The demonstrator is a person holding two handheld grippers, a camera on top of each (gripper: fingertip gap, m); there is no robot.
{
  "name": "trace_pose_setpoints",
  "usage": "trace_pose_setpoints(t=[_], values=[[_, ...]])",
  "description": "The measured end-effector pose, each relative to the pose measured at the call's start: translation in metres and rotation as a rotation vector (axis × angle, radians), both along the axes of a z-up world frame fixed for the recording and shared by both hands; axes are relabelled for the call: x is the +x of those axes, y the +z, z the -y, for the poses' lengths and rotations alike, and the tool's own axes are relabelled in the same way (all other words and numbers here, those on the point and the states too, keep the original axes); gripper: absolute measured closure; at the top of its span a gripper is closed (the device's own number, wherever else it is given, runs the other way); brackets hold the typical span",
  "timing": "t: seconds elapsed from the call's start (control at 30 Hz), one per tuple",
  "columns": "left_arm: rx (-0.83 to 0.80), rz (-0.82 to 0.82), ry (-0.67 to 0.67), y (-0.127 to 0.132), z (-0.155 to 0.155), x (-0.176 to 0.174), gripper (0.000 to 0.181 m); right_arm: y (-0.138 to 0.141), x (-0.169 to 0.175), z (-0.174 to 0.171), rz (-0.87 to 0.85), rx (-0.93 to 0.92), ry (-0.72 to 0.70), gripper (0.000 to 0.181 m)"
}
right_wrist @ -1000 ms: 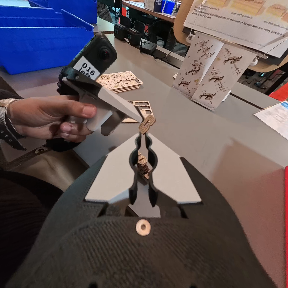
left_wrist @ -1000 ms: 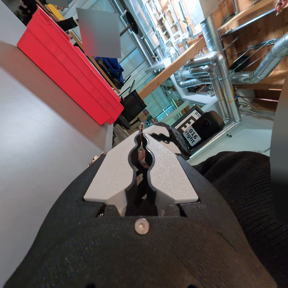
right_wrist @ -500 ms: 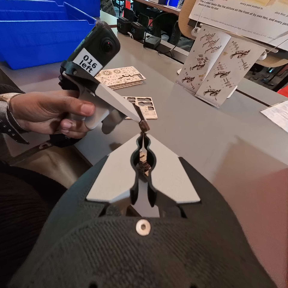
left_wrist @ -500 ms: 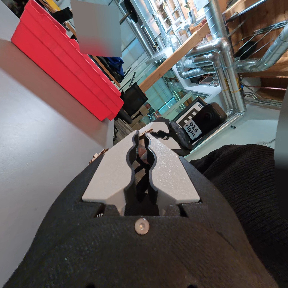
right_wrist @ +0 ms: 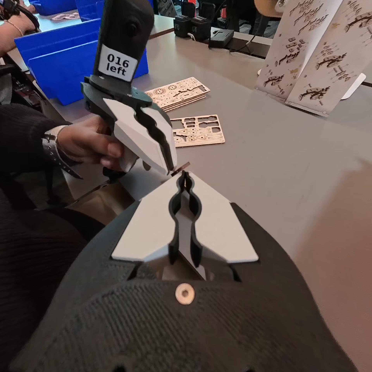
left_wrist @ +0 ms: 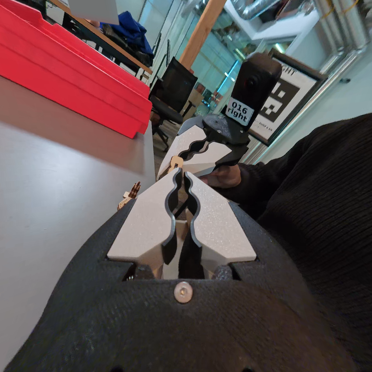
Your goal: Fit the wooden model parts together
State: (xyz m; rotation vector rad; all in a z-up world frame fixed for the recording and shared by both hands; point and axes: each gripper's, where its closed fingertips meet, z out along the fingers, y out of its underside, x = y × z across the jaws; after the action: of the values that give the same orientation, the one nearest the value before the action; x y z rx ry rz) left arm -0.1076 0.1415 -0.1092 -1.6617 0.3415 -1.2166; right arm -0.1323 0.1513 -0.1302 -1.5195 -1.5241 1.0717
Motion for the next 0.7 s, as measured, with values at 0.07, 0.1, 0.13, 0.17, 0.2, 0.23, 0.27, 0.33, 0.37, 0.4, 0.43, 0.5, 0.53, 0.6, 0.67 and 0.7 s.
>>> trace_pose_setpoints(t=[0.07, 0.1, 0.13, 0.17, 0.2, 0.23, 0.27, 0.33, 0.37, 0.4, 0.43, 0.5, 0.53, 0.6, 0.67, 0.7], values=[[0.017, -0.038, 0.004, -0.0016, 0.0005, 0.0003, 0.181, -0.0015, 0.0005, 0.0011, 0.006, 0.017, 0.015, 0.181], [0.015, -0.044, 0.004, -0.0022, 0.0005, 0.0002, 0.181, -0.0021, 0.0008, 0.0015, 0.009, 0.024, 0.022, 0.181], [0.01, -0.038, 0.0, -0.0025, 0.0006, 0.0002, 0.181, -0.0026, 0.001, 0.002, 0.011, 0.025, 0.027, 0.181], [0.005, -0.025, -0.003, -0.0021, 0.0006, -0.0001, 0.181, -0.0025, 0.0011, 0.0028, 0.009, 0.019, 0.035, 0.181], [-0.002, -0.008, -0.002, -0.0014, 0.0002, -0.0011, 0.181, -0.0021, 0.0013, 0.0039, 0.004, 0.008, 0.044, 0.181], [-0.008, 0.004, 0.004, -0.0012, -0.0007, -0.0022, 0.181, -0.0017, 0.0014, 0.0048, -0.001, -0.01, 0.051, 0.181], [-0.013, 0.008, 0.011, -0.0012, -0.0017, -0.0033, 0.18, -0.0011, 0.0014, 0.006, -0.005, -0.031, 0.059, 0.181], [-0.02, -0.017, 0.038, -0.004, -0.0044, -0.0051, 0.171, 0.0, 0.0016, 0.0082, -0.015, -0.069, 0.074, 0.181], [-0.016, -0.033, 0.04, -0.005, -0.0044, -0.0046, 0.17, 0.0004, 0.0019, 0.0087, -0.018, -0.081, 0.08, 0.181], [-0.014, -0.043, 0.042, -0.0054, -0.0044, -0.0042, 0.17, 0.0003, 0.0021, 0.0092, -0.018, -0.087, 0.085, 0.181], [-0.015, -0.046, 0.042, -0.0055, -0.0044, -0.0039, 0.17, 0.0001, 0.0022, 0.0093, -0.018, -0.088, 0.088, 0.181], [-0.019, -0.042, 0.038, -0.006, -0.0043, -0.0036, 0.17, -0.0002, 0.0025, 0.0095, -0.016, -0.083, 0.091, 0.181], [-0.023, -0.037, 0.037, -0.0063, -0.0044, -0.0038, 0.17, -0.0006, 0.0025, 0.0093, -0.013, -0.079, 0.091, 0.181], [-0.028, -0.03, 0.038, -0.0063, -0.0048, -0.0042, 0.172, -0.0008, 0.0026, 0.0087, -0.009, -0.072, 0.088, 0.181], [-0.028, -0.023, 0.039, -0.005, -0.0046, -0.0048, 0.174, -0.0003, 0.0029, 0.0088, -0.011, -0.073, 0.09, 0.181], [-0.029, -0.016, 0.041, -0.0042, -0.0049, -0.0056, 0.176, -0.0001, 0.003, 0.009, -0.011, -0.075, 0.092, 0.181]])
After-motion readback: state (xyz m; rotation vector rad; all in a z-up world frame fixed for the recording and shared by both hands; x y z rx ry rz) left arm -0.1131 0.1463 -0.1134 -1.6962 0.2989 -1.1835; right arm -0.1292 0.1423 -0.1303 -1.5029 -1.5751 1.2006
